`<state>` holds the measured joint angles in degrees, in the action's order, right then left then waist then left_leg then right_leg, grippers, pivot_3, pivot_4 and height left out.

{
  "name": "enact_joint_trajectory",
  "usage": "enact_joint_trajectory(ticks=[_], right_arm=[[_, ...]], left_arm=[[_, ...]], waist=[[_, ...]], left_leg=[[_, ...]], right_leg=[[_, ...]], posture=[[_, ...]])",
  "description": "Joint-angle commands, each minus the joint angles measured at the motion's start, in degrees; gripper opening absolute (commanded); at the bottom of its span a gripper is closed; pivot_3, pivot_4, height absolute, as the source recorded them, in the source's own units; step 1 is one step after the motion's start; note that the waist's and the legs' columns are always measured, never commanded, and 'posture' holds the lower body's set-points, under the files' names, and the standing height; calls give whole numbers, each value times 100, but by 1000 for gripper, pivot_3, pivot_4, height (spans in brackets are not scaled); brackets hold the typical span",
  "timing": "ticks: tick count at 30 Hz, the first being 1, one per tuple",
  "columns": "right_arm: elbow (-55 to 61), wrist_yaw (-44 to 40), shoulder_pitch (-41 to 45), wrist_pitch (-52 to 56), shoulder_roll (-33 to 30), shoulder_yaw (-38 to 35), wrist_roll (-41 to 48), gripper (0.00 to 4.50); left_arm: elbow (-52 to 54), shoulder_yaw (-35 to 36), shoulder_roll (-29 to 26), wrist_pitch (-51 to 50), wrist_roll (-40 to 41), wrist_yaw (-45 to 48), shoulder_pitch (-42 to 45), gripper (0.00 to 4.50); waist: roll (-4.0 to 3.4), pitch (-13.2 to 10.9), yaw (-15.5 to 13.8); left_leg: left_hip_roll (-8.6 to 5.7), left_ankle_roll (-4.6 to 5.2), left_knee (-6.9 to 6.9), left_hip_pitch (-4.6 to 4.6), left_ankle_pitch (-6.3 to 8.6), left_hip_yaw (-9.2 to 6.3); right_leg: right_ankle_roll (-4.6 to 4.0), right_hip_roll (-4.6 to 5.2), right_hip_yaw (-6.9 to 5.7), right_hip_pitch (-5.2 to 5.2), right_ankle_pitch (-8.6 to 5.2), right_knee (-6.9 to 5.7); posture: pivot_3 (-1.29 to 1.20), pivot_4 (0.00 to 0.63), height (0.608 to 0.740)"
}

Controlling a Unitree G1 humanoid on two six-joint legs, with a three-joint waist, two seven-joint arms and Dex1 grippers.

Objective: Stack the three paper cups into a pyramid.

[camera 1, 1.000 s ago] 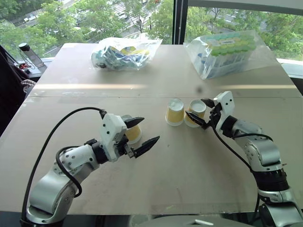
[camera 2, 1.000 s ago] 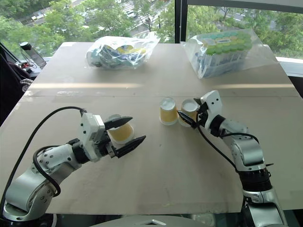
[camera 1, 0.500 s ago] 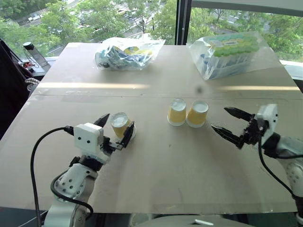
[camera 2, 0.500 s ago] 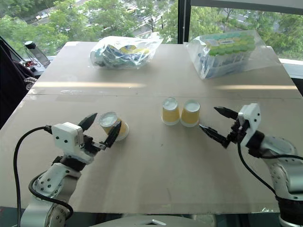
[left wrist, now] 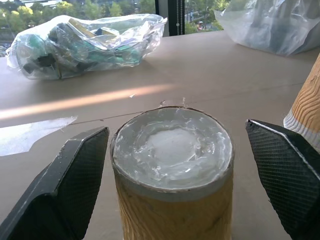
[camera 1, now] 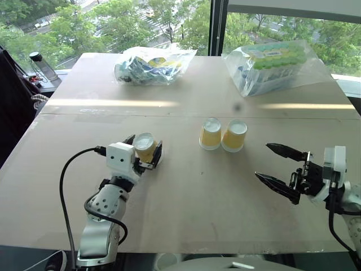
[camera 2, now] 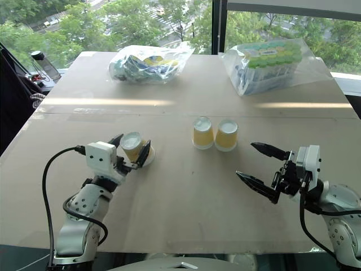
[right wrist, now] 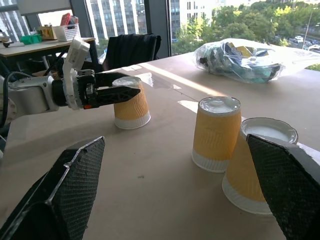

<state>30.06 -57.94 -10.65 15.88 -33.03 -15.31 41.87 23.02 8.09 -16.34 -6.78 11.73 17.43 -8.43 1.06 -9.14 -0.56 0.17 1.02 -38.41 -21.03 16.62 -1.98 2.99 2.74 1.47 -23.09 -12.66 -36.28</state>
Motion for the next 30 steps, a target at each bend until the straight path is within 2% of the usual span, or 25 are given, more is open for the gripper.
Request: enact_joint_trajectory(ticks=[1,8,9,13,22,26,30], right_arm=[[250,76,13,-67,2,-22,138,4483],[355,157,55,-3,-22,79,277,4483],[355,133,65,-6,-38,84,292,4500],[348,-10,129,-10,-90,111,383,4500],[413,-338,177,-64,-113,126,699,4500],[388,-357,188,-72,-93,110,746,4500],[348,-270,188,-98,-17,52,804,4500]], left_arm=[[149,59,-39,150,15,41,13,4500],[116,33,-4,143,4,50,-1,4500],[103,44,-6,152,-2,49,4,3971],[60,73,-35,186,-35,72,24,2343],[-2,170,-192,214,4,214,170,2343],[-36,199,-482,-44,352,556,759,2343],[-127,2,-1070,-792,1149,1543,1728,2343]], waist=[[0,0,-5],[0,0,-9],[0,0,-9],[0,0,-9],[0,0,-11],[1,-1,-27],[5,-2,-25]], left_leg=[[1,0,0,0,0,-1],[1,0,1,1,0,-2],[1,0,1,1,0,-2],[1,0,1,0,0,-2],[2,0,1,0,0,-2],[0,0,0,-1,0,0],[-2,0,-1,-4,0,1]], right_leg=[[0,1,0,0,0,1],[-1,2,0,0,-1,0],[-1,2,0,0,-1,0],[0,2,1,0,0,1],[-1,3,0,0,-1,1],[-1,1,-7,0,-1,-2],[-1,1,-13,1,0,-4]], posture=[[0,150,740],[0,150,740],[0,150,740],[0,150,740],[0,150,740],[0,150,740],[0,150,740]])
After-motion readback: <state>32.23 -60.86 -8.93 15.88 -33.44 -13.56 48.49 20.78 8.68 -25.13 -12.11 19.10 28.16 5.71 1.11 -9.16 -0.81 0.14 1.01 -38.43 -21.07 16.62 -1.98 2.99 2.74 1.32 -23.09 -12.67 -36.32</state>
